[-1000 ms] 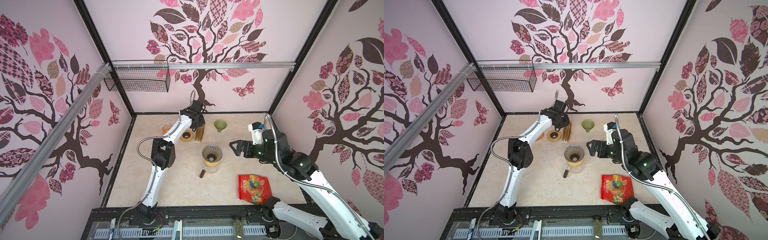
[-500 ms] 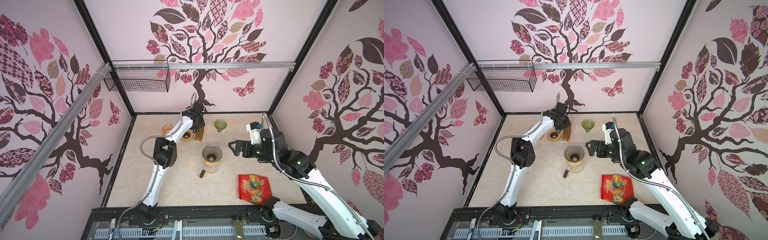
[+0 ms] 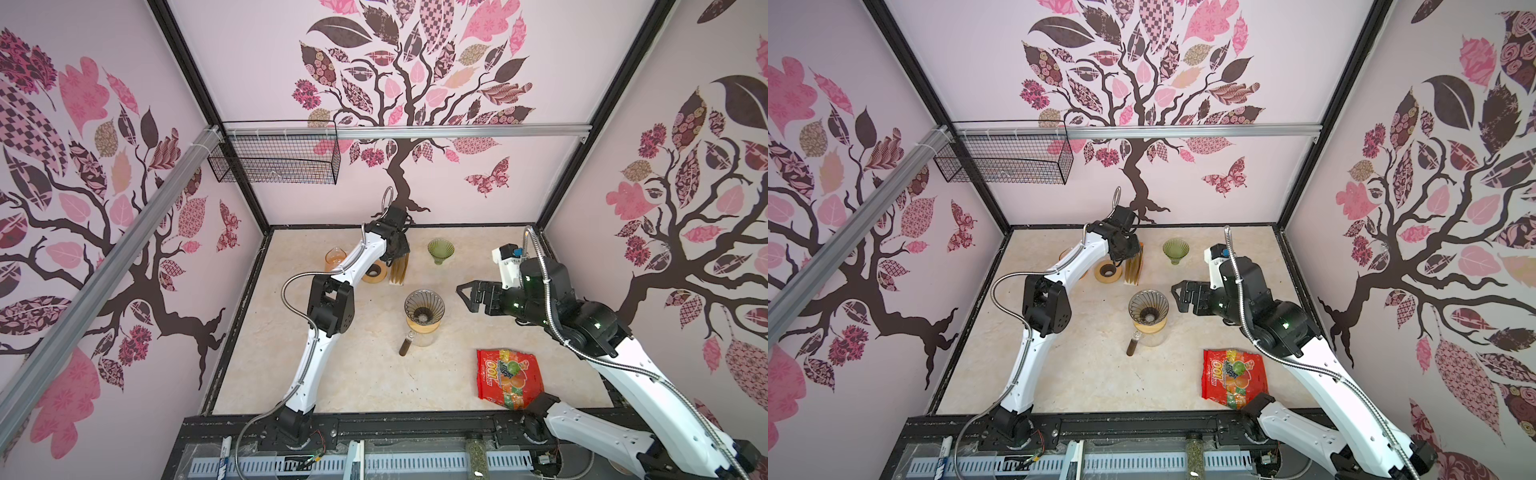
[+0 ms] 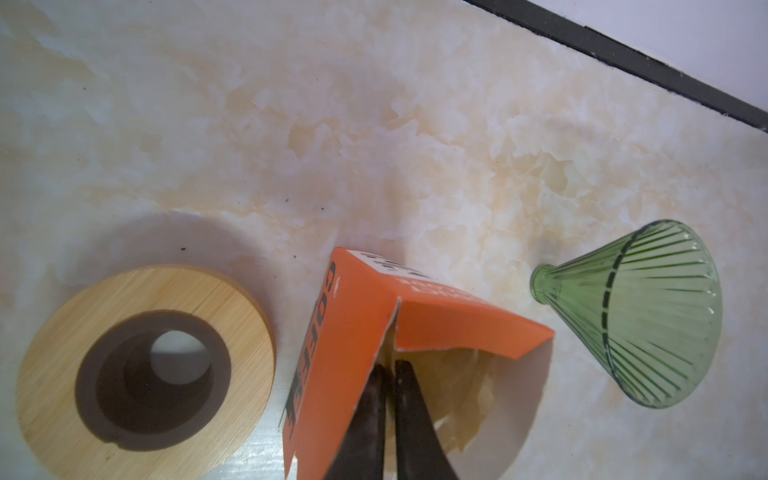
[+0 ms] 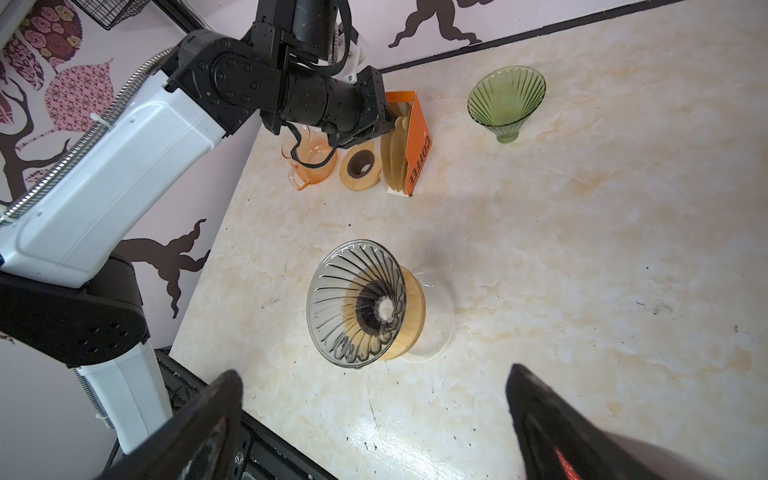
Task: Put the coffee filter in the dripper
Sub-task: 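Lower the open left gripper into the box and pinch the front paper filter, then lift the brown paper filter out of the box with the left gripper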
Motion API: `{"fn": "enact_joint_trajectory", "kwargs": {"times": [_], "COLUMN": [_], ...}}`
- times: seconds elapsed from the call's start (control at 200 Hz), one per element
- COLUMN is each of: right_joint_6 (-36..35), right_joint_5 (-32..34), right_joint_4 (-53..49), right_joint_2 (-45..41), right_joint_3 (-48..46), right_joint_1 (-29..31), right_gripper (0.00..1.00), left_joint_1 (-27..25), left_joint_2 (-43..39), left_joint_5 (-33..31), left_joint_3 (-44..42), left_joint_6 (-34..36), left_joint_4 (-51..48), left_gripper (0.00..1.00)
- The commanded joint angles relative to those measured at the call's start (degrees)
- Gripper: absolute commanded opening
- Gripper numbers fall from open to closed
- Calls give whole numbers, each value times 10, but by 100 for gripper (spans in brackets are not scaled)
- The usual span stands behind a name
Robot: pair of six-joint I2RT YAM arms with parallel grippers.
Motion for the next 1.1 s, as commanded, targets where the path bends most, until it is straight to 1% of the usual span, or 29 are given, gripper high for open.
{"fn": "enact_joint_trajectory", "kwargs": {"times": [0.0, 0.12, 0.335, 0.505, 0.655, 1.09], "right_joint_6": [-12, -12, -14, -15, -16, -12], "right_joint_5": [2, 2, 2, -2, -6, -10], "right_joint_4": [-9, -9, -8, 0, 5, 10], "right_joint_2": [3, 3, 1, 1, -1, -12], "right_joint_3": [26, 28, 27, 24, 20, 9], "right_joint_1": [1, 1, 0, 0, 1, 0], "right_gripper": [100, 100, 100, 100, 100, 100], "left_joint_1": [2, 2, 2, 2, 2, 2], "left_joint_2": [16, 15, -5, -54, -84, -128], "left_joint_5": [-16, -19, -11, 3, 7, 5], "left_joint_3": [34, 36, 29, -26, -54, -112], "left_joint_6": [4, 4, 9, 7, 6, 9], "left_joint_4": [-4, -5, -10, 8, 11, 20], "left_gripper": [5, 0, 0, 0, 0, 0]}}
